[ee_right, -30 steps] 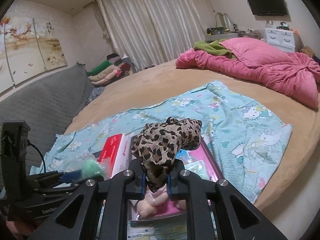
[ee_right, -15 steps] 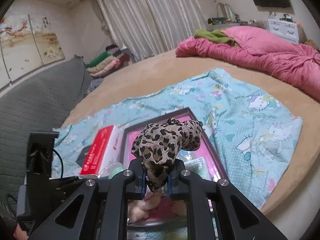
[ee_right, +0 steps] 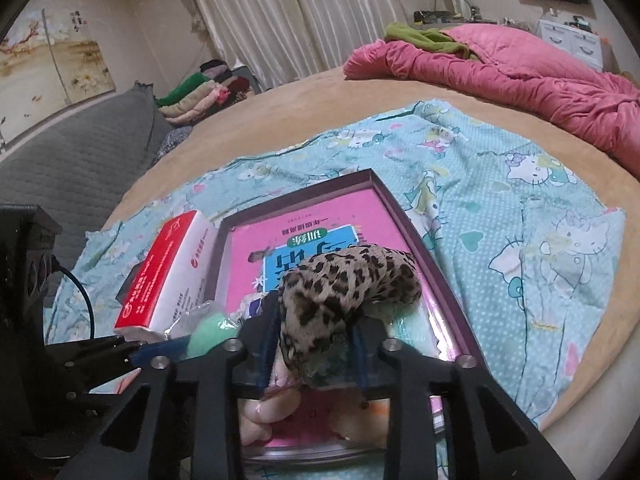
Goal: Organize soft objects
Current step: 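Lower the ball and scrunchie into the box and open both tools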
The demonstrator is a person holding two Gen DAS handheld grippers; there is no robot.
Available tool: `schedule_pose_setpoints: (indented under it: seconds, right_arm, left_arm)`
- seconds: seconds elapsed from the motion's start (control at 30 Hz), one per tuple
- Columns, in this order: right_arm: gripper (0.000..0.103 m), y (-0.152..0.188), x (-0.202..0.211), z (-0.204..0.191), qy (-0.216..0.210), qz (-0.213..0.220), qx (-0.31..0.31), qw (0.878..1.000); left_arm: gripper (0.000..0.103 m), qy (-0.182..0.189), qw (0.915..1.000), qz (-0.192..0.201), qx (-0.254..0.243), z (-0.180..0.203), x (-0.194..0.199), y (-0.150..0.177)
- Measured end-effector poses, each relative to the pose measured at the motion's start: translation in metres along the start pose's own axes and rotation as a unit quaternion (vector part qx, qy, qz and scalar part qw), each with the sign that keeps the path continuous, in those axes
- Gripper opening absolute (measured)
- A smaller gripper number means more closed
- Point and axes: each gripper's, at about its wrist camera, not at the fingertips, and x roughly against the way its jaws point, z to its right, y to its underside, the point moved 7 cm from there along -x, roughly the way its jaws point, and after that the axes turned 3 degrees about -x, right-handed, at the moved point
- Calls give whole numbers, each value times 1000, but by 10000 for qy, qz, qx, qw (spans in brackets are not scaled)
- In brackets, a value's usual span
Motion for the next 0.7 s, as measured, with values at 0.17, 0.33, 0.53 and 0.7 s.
schedule_pose_setpoints:
  seconds: [0.17,0.33,0.53,0.7]
  right_arm:
    - [41,-1,6,1,71,15,-4,10000]
    - [46,5,17,10,123,-17,-217,9997]
    - [52,8,35,24,82,73,-548,9984]
    - [53,5,43,22,71,135,-579,9982]
  left_arm:
    - [46,-1,10000,6,-29,1,-1,0]
    - [48,9,10000,-7,-25,1,0,1]
    - [56,-17,10000,0,-26,0,1,0]
    - [61,-49,10000,23,-35,-2,3,1]
